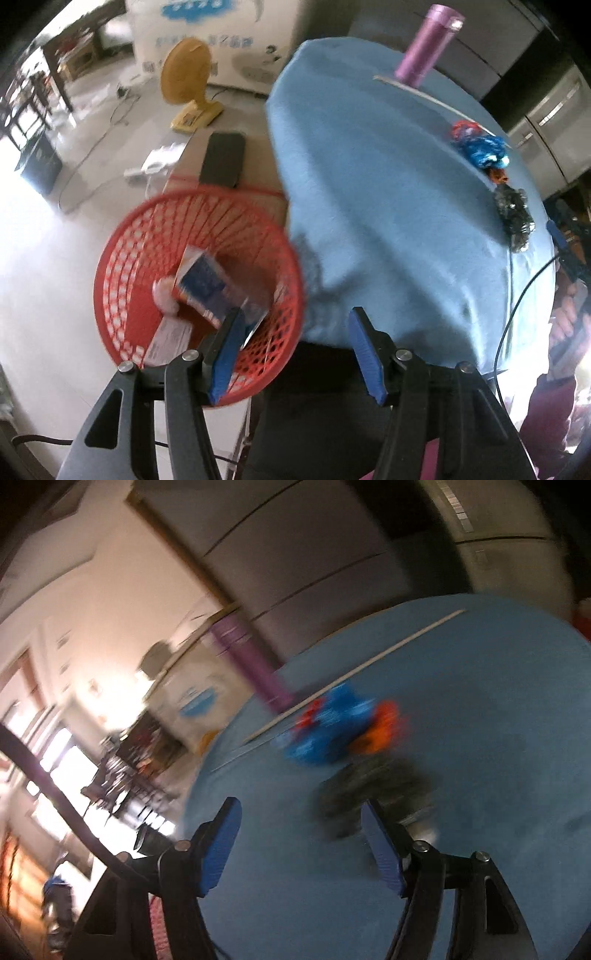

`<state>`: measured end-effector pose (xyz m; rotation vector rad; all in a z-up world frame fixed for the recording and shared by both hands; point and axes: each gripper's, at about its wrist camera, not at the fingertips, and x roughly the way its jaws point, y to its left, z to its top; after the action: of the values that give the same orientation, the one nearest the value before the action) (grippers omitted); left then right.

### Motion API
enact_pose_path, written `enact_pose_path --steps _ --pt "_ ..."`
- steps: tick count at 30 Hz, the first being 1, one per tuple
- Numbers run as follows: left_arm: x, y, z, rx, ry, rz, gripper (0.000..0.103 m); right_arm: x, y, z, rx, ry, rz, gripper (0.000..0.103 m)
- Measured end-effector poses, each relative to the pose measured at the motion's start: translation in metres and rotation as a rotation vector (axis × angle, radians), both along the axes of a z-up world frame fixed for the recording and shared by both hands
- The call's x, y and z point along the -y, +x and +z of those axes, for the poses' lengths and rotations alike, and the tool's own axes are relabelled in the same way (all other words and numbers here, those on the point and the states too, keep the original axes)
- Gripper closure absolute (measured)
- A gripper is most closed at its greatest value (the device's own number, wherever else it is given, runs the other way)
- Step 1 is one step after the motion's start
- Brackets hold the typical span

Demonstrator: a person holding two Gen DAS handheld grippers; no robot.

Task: Collect trash
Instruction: 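Return both tools to the table and grasp the black bag with right tool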

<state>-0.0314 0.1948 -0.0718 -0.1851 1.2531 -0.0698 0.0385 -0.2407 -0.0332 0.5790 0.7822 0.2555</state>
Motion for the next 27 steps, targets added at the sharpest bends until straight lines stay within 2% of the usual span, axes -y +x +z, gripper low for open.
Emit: enact_pose_path --steps 5,10,15,17,18,20,23,27 --pt "0.042 0.028 0.031 0.066 0.028 -0.085 0.041 0.036 0.017 -0.023 -0.036 0.011 -0.046 0.032" --pt "0.091 0.062 0.054 0.119 0.029 -0.179 0.040 0.020 0.035 -0.052 -0.103 -0.009 0.018 0.032" --pt "0.139 0.106 0.063 0.169 0.032 -0.251 0.039 0.004 0.034 -0.068 -0.084 -0.087 0.039 0.032" --pt "0.157 0.124 0.062 0.180 0.033 -0.279 0.039 -0.002 0.033 -0.069 -0.074 -0.148 0.063 0.054" --pt "0.171 0.137 0.061 0.189 0.032 -0.307 0.039 -0.005 0.033 -0.071 -0.066 -0.164 0.078 0.057" --pt "0.196 0.155 0.060 0.200 0.032 -0.347 0.039 0.000 0.029 -0.072 -0.043 -0.154 0.057 0.061" --pt "0.227 0.181 0.056 0.217 0.007 -0.399 0.039 0.017 0.024 -0.075 -0.034 -0.073 0.011 0.062" --pt "0.266 0.208 0.049 0.231 -0.014 -0.441 0.039 0.048 0.015 -0.076 0.010 0.048 -0.131 0.063"
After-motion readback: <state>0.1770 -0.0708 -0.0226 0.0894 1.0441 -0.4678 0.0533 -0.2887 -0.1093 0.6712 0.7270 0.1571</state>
